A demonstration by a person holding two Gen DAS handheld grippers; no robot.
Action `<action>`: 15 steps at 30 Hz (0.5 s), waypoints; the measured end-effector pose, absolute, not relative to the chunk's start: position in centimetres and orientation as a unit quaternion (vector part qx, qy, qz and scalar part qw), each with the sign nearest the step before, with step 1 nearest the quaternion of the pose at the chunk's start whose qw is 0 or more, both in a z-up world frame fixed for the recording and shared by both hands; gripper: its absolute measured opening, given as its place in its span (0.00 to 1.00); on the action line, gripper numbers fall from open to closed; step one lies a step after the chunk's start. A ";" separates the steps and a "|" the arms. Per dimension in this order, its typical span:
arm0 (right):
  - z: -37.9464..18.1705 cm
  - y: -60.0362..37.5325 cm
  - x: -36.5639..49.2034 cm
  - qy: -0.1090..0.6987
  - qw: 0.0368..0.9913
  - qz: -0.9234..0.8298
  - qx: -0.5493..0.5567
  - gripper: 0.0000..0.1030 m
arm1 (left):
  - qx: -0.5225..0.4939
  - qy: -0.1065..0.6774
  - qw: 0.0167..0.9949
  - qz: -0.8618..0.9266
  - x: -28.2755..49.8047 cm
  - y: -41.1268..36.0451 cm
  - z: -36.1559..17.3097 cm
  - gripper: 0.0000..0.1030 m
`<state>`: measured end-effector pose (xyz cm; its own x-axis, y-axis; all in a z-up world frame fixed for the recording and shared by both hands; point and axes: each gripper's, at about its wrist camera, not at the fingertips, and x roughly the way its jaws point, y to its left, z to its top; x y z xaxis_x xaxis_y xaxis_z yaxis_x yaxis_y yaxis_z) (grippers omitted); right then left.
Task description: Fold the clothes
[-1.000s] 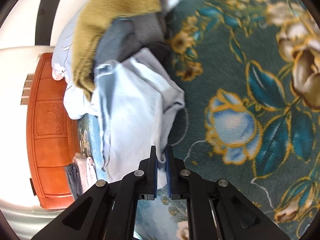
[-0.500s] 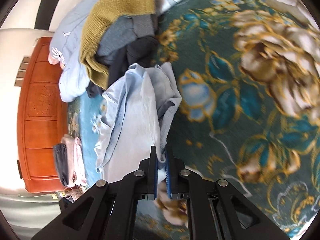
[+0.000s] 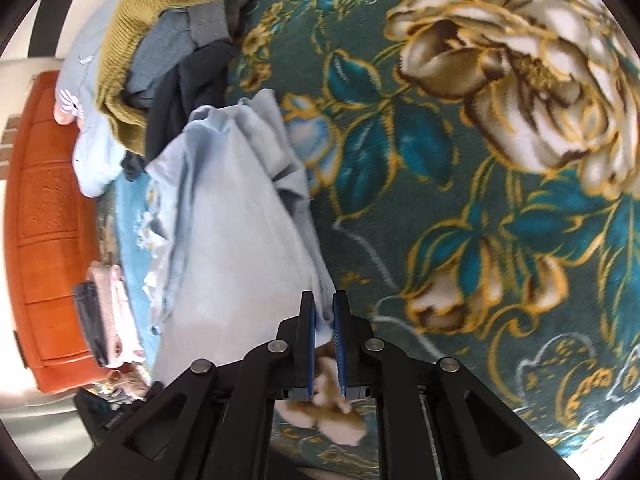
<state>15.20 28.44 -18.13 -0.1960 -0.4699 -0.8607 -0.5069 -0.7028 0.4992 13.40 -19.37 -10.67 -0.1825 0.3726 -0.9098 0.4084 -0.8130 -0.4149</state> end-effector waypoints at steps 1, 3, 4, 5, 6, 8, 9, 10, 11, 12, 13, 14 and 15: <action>-18.1 28.8 15.1 0.380 0.021 0.671 -0.637 0.10 | 0.640 0.310 0.020 -0.702 13.5 -19.9 -10.7 0.12; -17.9 29.5 14.9 0.372 0.032 0.675 -0.636 0.11 | 0.639 0.321 0.033 -0.698 13.6 -20.9 -10.8 0.12; -17.7 29.8 14.6 0.370 0.033 0.679 -0.634 0.11 | 0.635 0.328 0.038 -0.699 13.5 -21.5 -10.8 0.13; -17.6 29.9 14.2 0.373 0.031 0.682 -0.628 0.11 | 0.629 0.336 0.041 -0.699 13.2 -21.9 -10.9 0.15; -17.4 30.0 13.7 0.376 0.028 0.686 -0.622 0.11 | 0.623 0.346 0.044 -0.700 12.8 -22.4 -10.9 0.16; -17.1 30.3 12.9 0.382 0.024 0.693 -0.610 0.11 | 0.614 0.364 0.042 -0.699 11.3 -22.7 -11.5 0.24; -17.0 30.3 12.3 0.389 0.019 0.696 -0.604 0.11 | 0.610 0.373 0.041 -0.698 10.6 -22.7 -11.8 0.26; -17.0 30.1 11.7 0.403 0.008 0.696 -0.594 0.14 | 0.605 0.382 0.039 -0.697 9.8 -22.8 -12.1 0.30; -17.0 29.9 11.0 0.415 -0.001 0.697 -0.585 0.18 | 0.603 0.395 0.034 -0.692 9.1 -22.8 -12.6 0.36; -17.0 29.6 10.3 0.427 -0.010 0.697 -0.576 0.33 | 0.603 0.409 0.028 -0.684 8.4 -22.6 -13.3 0.39; -16.9 29.3 9.6 0.438 -0.019 0.698 -0.566 0.44 | 0.604 0.424 0.027 -0.674 8.0 -22.6 -14.0 0.44; -16.9 29.0 8.9 0.446 -0.026 0.699 -0.558 0.45 | 0.608 0.436 0.032 -0.663 7.7 -22.6 -14.6 0.46; -16.9 28.7 8.2 0.450 -0.031 0.700 -0.554 0.45 | 0.611 0.439 0.037 -0.658 7.5 -22.5 -15.1 0.47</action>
<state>8.22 28.68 -16.92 -0.3853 -0.5410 -0.7476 -0.4553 -0.5932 0.6639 7.47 -22.46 -15.08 -0.2511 0.4882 -0.8358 0.5851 -0.6113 -0.5329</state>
